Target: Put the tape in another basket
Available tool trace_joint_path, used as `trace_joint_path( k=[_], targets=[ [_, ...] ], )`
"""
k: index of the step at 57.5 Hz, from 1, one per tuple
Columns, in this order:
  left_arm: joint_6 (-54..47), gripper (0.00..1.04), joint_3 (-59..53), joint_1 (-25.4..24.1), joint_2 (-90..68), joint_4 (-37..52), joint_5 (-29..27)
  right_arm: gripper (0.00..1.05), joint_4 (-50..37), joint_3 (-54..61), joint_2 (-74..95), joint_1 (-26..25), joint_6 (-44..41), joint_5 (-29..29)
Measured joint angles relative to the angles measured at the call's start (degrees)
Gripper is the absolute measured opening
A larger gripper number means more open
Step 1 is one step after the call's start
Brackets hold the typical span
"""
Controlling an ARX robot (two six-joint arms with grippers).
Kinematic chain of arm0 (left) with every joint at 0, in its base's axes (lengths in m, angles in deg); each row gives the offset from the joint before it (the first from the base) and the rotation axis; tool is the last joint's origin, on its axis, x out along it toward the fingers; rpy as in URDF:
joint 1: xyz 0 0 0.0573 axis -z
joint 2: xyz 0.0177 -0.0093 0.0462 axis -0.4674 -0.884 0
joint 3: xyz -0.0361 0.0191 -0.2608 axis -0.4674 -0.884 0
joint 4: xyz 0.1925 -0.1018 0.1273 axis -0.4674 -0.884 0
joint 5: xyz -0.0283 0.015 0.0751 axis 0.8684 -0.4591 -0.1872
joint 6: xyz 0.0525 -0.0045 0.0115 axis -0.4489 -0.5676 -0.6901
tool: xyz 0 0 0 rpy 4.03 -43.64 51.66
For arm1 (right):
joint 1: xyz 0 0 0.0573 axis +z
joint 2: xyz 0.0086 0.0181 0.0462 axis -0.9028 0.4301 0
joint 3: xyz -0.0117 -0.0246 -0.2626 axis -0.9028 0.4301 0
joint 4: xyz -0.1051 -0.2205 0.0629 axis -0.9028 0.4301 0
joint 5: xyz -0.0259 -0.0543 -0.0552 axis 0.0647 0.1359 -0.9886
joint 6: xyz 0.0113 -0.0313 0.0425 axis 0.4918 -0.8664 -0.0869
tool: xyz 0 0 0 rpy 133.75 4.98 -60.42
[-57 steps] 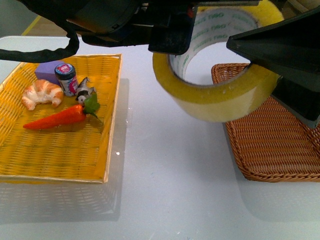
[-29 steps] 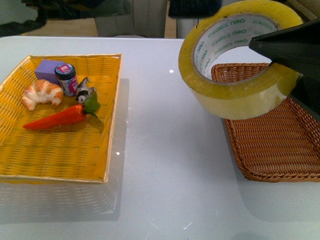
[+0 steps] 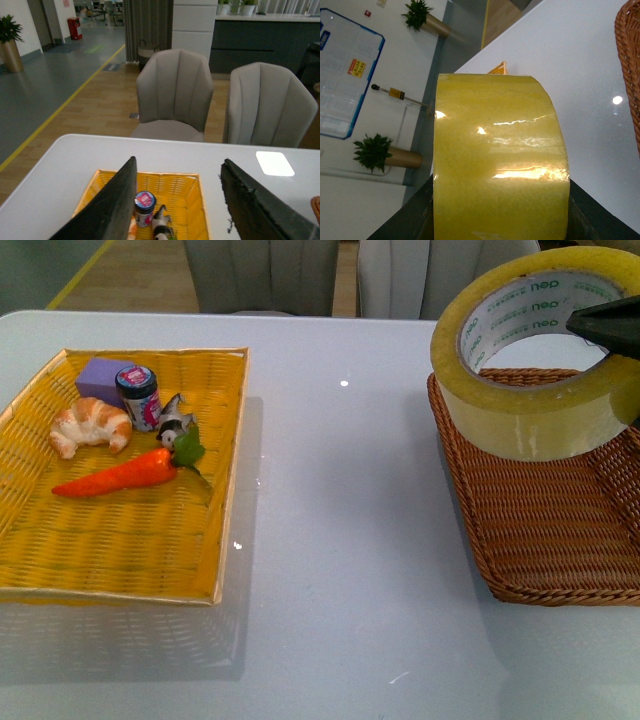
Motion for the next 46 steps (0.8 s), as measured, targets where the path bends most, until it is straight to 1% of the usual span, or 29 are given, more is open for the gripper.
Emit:
trace_joint_path(
  k=[4,6,7,12,17,35,37,38,39,43,46],
  targets=[
    [-0.15,0.13,-2.82,-1.62,2.1,0.0,1.57,0.46,-0.48,-1.66,3.17,-2.62,0.0,0.13],
    [-0.22,0.03,-4.81,-2.84,4.17,0.0,2.84,0.46,-1.05,-3.13,5.95,-4.76,0.07,-0.26],
    [-0.28,0.02,-5.73,-3.45,5.31,-0.02,3.52,0.46,-1.36,-3.8,7.19,-5.64,0.2,-0.44],
    [-0.42,0.02,-8.52,-5.44,9.03,-0.5,5.51,0.46,-1.77,-8.02,13.97,-9.4,0.72,-2.29],
    [-0.44,0.02,-10.6,-6.99,12.02,-1.49,6.97,0.46,-0.83,-12.0,19.45,-10.62,1.88,-4.37],
    [-0.44,0.02,-15.58,-10.95,22.56,-7.15,10.6,0.46,-0.66,-24.17,33.33,-10.86,7.93,-9.03],
    [-0.44,0.02,-15.93,-12.17,23.61,-7.89,12.63,0.46,-0.35,-25.31,34.67,-10.86,8.24,-9.64],
    [-0.5,0.02,-16.31,-13.79,24.74,-8.68,14.8,0.46,0.09,-26.43,35.98,-10.86,8.63,-10.12],
    [-0.52,0.02,-16.55,-14.6,25.42,-9.14,15.39,0.46,0.35,-27.15,36.85,-10.86,8.9,-10.49],
    [-0.52,0.02,-17.11,-16.09,27.47,-10.6,15.45,0.46,0.87,-29.0,39.23,-10.8,9.84,-11.21],
    [-0.55,0.02,-17.31,-16.28,28.83,-11.54,15.67,0.46,1.27,-30.49,41.13,-10.67,10.54,-12.04]
  ],
)
